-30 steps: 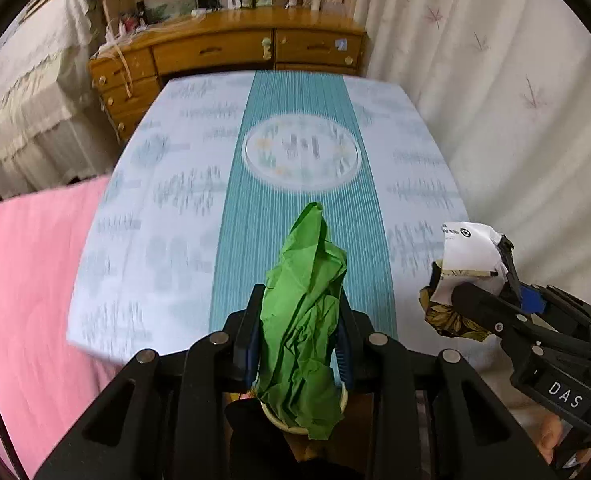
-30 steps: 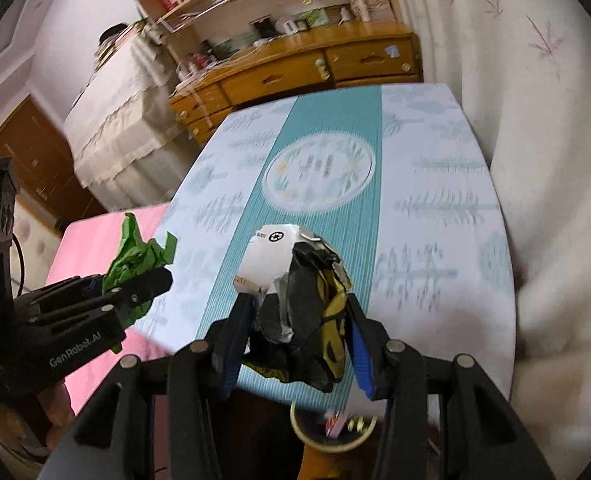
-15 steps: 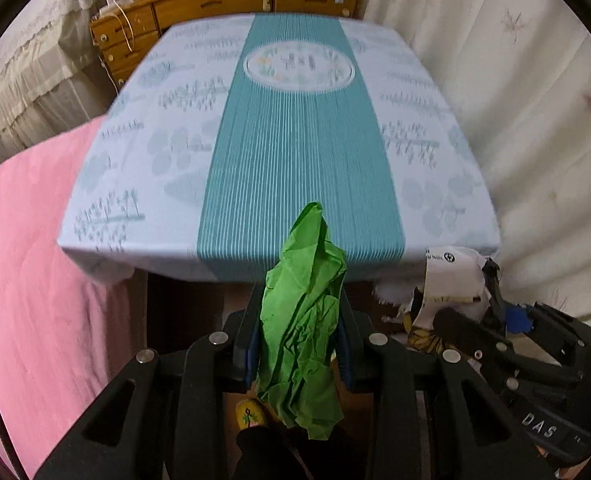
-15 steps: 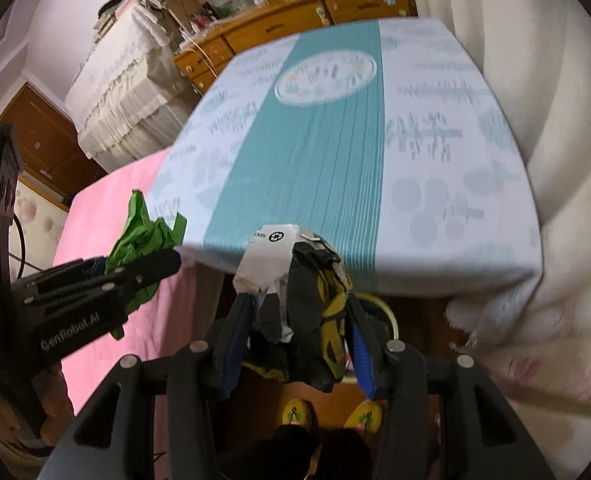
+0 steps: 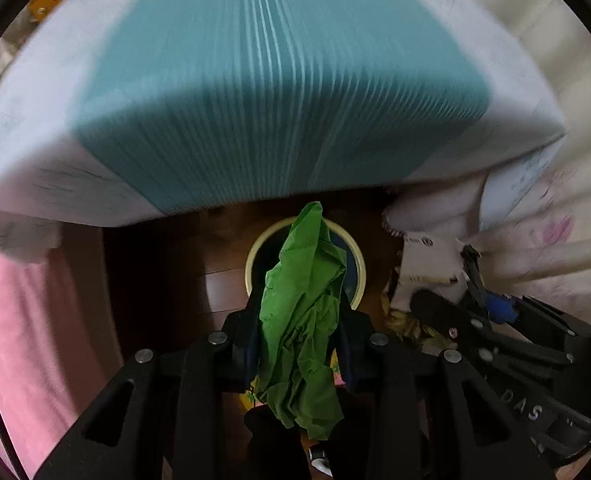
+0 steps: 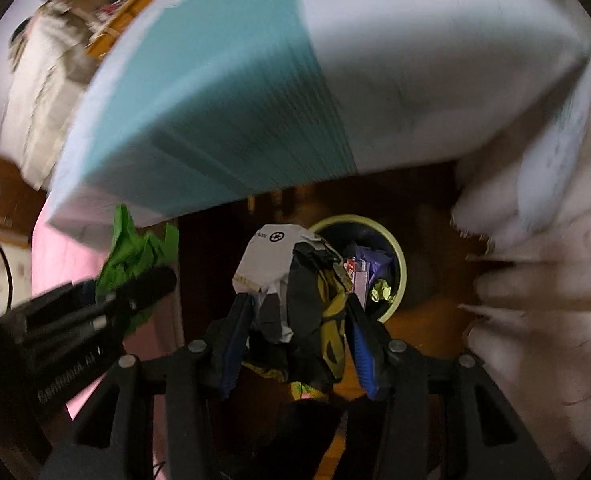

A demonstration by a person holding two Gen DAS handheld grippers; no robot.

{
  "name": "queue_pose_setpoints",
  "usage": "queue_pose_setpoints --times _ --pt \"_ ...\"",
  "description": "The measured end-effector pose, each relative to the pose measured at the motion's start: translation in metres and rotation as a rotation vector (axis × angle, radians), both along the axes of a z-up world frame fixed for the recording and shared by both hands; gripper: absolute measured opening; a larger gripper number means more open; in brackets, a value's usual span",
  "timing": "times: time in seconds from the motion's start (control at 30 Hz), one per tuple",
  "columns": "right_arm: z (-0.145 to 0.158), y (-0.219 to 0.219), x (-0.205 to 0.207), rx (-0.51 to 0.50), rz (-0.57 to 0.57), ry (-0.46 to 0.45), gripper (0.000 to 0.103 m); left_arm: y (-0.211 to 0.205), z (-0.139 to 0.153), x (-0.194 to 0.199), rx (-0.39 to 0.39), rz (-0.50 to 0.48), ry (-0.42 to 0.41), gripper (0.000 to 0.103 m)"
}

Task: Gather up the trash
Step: 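Lift both held items and carry them toward the bin, then hold both items over the bin and open both tools to drop them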

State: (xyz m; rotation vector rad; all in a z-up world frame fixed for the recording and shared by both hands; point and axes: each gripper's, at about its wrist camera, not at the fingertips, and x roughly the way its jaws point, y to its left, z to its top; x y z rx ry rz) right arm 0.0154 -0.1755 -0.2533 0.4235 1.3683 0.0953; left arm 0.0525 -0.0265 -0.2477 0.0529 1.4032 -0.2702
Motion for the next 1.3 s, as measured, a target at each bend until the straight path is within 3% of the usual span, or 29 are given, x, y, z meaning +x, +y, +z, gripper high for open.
queue_pose_setpoints --times 0.23,0.4,0.47,0.57,0.67,0.73,0.77,1.0,1.3 --pt "-0.11 -0.016 0.003 0.027 -0.115 0.06 0.048 -0.014 -0.105 0.004 0.004 -0.045 0.016 0.031" --pt "-0.174 -0.022 0.003 0.042 -0.146 0.102 0.049 -0.019 -0.161 0.006 0.001 -0.049 0.038 0.033" --pt "-0.196 -0.023 0.005 0.053 -0.139 0.125 0.05 -0.019 -0.177 0.007 0.003 -0.044 0.041 0.036" --pt "-0.216 -0.022 0.007 0.051 -0.136 0.147 0.054 -0.016 -0.195 0.009 -0.002 -0.025 0.064 0.055" --pt "-0.225 -0.025 0.005 0.046 -0.155 0.149 0.059 -0.009 -0.21 0.009 -0.029 0.007 0.095 0.071" --pt "-0.226 -0.026 0.003 0.026 -0.16 0.139 0.069 -0.003 -0.218 0.01 -0.035 0.025 0.106 0.091" --pt "-0.227 -0.027 0.003 0.019 -0.16 0.134 0.072 0.0 -0.22 0.009 -0.031 0.036 0.104 0.095" --pt "-0.224 -0.027 -0.002 -0.022 -0.142 0.091 0.076 0.011 -0.211 0.004 0.009 0.058 0.051 0.096" --pt "-0.205 -0.019 -0.009 -0.083 -0.096 0.073 0.076 0.018 -0.192 0.0 0.019 0.091 0.045 0.096"
